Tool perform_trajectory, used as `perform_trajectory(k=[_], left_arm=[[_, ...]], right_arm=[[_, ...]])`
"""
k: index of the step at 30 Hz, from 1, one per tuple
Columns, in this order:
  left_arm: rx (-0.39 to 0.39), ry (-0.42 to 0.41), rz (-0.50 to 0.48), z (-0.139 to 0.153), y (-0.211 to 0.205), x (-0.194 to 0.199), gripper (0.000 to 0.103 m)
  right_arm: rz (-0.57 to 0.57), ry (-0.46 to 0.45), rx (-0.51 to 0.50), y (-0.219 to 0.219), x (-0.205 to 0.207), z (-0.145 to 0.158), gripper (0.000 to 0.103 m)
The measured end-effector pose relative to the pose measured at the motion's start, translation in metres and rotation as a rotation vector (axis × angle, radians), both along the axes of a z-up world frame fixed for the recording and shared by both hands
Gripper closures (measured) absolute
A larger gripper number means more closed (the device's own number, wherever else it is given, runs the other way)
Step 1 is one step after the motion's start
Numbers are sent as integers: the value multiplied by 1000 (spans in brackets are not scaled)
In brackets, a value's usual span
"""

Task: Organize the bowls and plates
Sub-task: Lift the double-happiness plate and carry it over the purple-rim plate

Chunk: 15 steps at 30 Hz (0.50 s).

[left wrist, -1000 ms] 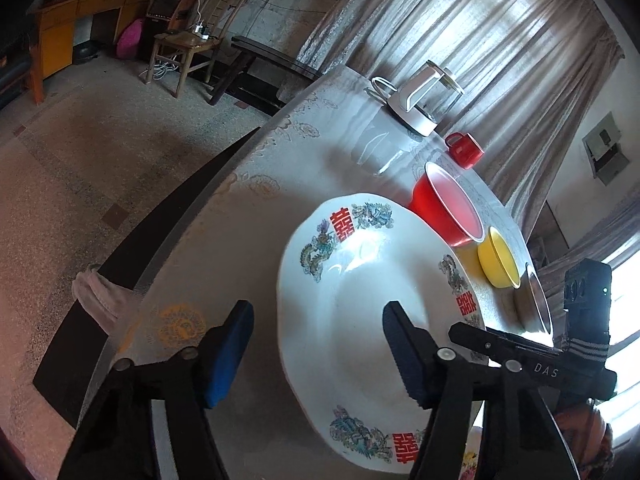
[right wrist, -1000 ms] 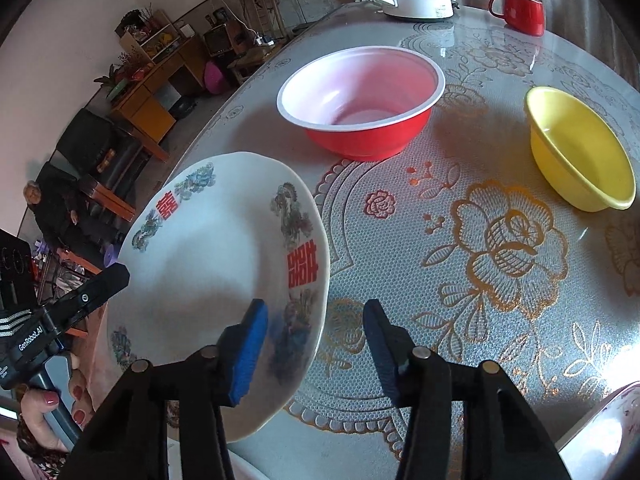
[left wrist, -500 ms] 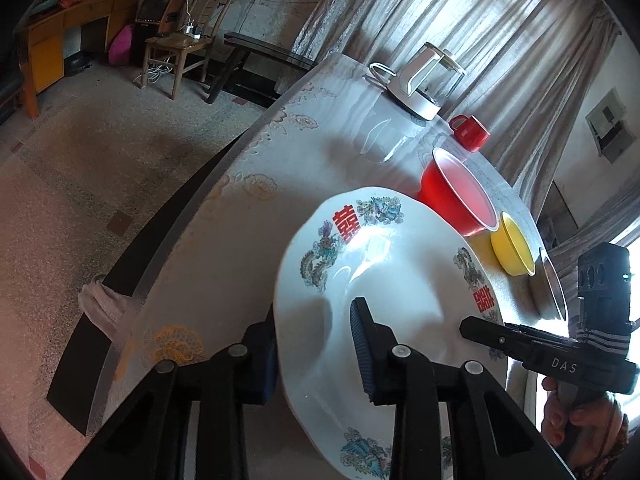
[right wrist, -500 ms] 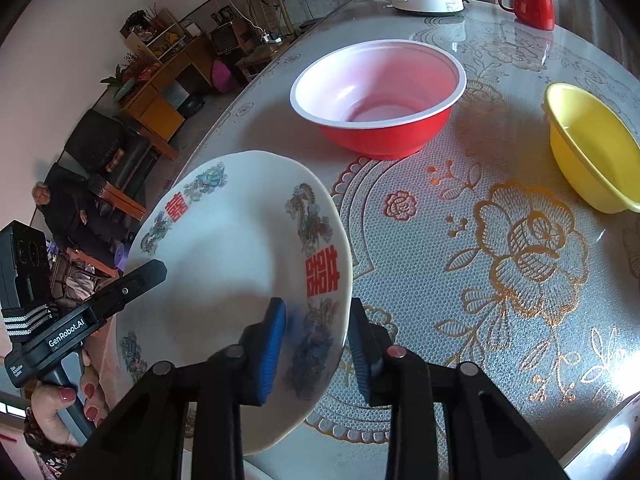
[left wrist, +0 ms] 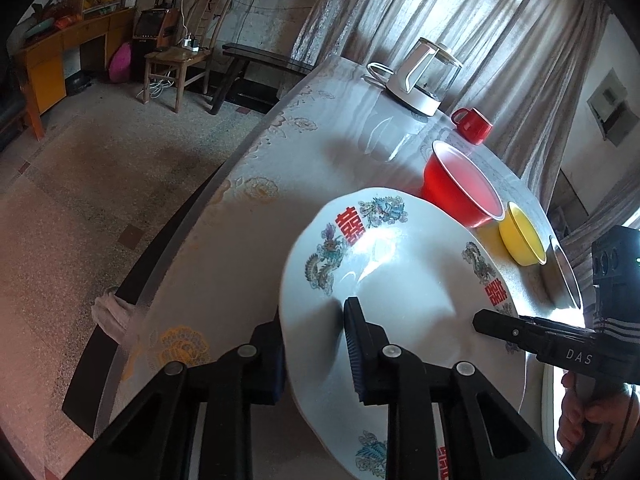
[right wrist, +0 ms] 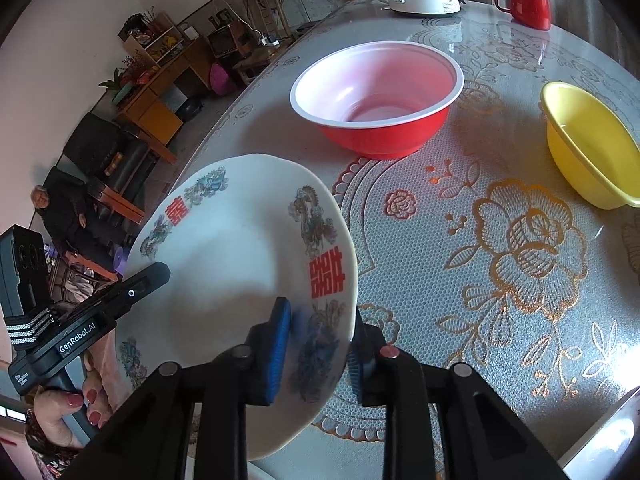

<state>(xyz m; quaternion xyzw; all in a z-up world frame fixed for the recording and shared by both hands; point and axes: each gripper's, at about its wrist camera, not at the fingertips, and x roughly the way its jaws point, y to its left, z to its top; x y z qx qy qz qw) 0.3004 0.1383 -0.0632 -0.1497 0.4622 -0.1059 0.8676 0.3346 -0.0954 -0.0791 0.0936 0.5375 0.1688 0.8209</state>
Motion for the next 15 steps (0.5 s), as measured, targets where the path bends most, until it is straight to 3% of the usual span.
perform_trajectory(k=[15], left_arm=[[5, -29, -38, 12, -23, -9, 78]], right_arm=[[-3, -78, -41, -9, -16, 15, 78]])
